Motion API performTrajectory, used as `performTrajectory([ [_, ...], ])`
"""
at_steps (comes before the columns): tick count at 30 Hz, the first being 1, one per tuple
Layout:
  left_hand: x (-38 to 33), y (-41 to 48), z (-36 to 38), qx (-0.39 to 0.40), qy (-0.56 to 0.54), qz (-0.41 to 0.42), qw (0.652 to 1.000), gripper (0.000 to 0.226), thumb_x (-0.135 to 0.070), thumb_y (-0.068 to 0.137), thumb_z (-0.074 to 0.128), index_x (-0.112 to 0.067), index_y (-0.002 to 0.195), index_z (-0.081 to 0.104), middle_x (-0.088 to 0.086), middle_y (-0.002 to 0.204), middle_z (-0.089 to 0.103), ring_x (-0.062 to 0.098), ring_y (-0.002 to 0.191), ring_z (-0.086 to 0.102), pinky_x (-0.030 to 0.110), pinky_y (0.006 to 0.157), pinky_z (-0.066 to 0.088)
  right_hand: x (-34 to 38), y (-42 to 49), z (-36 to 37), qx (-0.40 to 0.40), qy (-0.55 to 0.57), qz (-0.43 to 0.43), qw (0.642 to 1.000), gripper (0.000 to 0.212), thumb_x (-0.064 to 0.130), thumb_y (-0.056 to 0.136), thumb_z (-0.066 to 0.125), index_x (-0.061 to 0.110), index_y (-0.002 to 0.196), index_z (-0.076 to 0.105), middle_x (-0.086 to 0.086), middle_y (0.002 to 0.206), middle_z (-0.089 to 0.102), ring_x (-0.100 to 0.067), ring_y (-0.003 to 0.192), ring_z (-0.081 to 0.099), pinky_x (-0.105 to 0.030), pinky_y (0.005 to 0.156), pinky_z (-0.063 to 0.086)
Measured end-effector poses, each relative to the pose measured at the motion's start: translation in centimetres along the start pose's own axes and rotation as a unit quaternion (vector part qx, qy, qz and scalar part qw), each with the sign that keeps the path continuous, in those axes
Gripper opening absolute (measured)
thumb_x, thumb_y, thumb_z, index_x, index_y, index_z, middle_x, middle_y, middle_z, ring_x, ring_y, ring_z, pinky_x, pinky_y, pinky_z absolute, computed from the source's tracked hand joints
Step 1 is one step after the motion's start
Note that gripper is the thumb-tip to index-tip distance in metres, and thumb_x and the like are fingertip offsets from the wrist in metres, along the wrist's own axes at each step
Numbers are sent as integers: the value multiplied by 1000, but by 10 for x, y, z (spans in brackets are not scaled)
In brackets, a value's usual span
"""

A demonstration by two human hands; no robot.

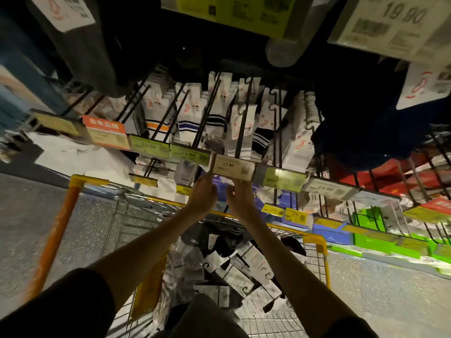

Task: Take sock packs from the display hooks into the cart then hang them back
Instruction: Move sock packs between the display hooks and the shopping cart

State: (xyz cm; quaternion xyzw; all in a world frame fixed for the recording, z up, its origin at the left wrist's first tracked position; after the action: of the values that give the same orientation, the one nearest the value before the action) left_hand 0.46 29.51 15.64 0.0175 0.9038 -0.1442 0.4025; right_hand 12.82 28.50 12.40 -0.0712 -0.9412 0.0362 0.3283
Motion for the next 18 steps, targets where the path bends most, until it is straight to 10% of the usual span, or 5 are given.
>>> performTrajectory([
  [14, 71, -138, 34, 99, 30, -74, 992, 31, -19, 94, 43, -11, 105, 70, 11, 109, 69, 29, 104, 64, 44, 90, 51, -23, -154, 47, 67, 67, -29, 995, 39, 20, 86, 34, -1, 89, 66, -21, 95, 59, -33, 96, 54, -19, 87, 29],
  [18, 87, -166, 34, 111, 15, -53, 992, 30, 3, 95, 45, 2, 117, 65, 19, 123, 64, 33, 116, 58, 44, 100, 45, -24, -195, 49, 82, 72, -5, 994, 34, 16, 85, 38, -2, 95, 66, -24, 102, 57, -18, 99, 43, -14, 87, 30],
])
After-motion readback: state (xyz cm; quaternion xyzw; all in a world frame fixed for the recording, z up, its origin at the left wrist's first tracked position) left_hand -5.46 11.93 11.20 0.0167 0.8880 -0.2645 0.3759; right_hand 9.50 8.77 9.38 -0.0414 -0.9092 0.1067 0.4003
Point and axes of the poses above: each hand's wrist, its own y-axis towards the middle knuckle, its own z-axis out of the palm, x = y × z, the point moved 6 cm from there along y, towards the middle knuckle
